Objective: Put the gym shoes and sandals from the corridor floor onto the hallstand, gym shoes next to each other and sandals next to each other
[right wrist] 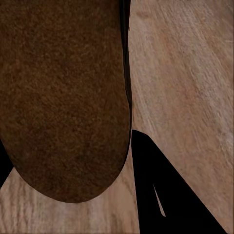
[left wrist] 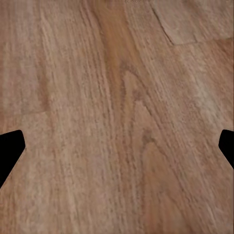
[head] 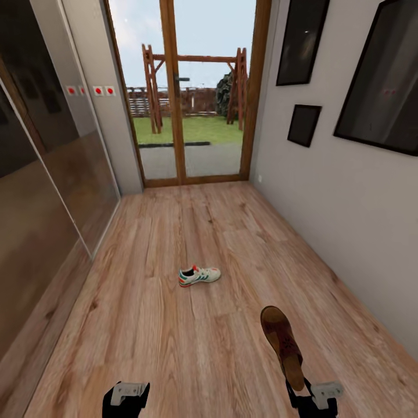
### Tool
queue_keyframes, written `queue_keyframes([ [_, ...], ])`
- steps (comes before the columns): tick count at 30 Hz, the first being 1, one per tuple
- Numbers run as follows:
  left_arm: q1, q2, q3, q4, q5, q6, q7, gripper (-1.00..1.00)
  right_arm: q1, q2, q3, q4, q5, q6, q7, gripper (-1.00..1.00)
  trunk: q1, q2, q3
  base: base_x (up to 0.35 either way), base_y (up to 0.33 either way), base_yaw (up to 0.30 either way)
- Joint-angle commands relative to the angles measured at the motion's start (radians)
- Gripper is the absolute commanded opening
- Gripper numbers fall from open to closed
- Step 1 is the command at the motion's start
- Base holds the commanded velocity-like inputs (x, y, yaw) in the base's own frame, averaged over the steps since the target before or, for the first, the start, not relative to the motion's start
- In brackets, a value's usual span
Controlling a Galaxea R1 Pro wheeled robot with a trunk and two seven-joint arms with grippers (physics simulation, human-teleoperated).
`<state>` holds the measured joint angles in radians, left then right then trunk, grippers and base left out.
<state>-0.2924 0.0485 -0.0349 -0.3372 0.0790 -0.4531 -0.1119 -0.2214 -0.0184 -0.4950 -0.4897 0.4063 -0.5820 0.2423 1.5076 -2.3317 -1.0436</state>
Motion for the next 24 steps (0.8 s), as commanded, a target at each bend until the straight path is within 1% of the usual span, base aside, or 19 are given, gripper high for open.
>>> queue_keyframes([
  [1, -0.001, 0.001, -0.003, 0.001, 0.008, -0.003, -0.005, 1.00, -0.001, 0.001, -0.008, -0.001, 0.000, -0.002, 0.009, -1.00, 0.000, 0.000, -0.001, 0.314, 0.142, -0.001],
  [6, -0.001, 0.001, -0.003, 0.001, 0.008, -0.003, -0.004, 1.00, -0.001, 0.001, -0.008, -0.001, 0.000, -0.002, 0.009, -1.00, 0.000, 0.000, -0.001, 0.282, 0.158, -0.001],
  [17, -0.001, -0.001, -0.003, 0.001, 0.008, -0.003, -0.005, 1.00, -0.001, 0.000, -0.009, -0.002, 0.000, -0.002, 0.009, -1.00, 0.000, 0.000, -0.001, 0.243, 0.210, -0.235],
  [24, -0.001, -0.001, -0.003, 0.001, 0.008, -0.003, -0.005, 1.00, -0.001, 0.000, -0.009, -0.003, 0.000, -0.002, 0.009, -1.00, 0.000, 0.000, -0.001, 0.244, 0.214, -0.073],
])
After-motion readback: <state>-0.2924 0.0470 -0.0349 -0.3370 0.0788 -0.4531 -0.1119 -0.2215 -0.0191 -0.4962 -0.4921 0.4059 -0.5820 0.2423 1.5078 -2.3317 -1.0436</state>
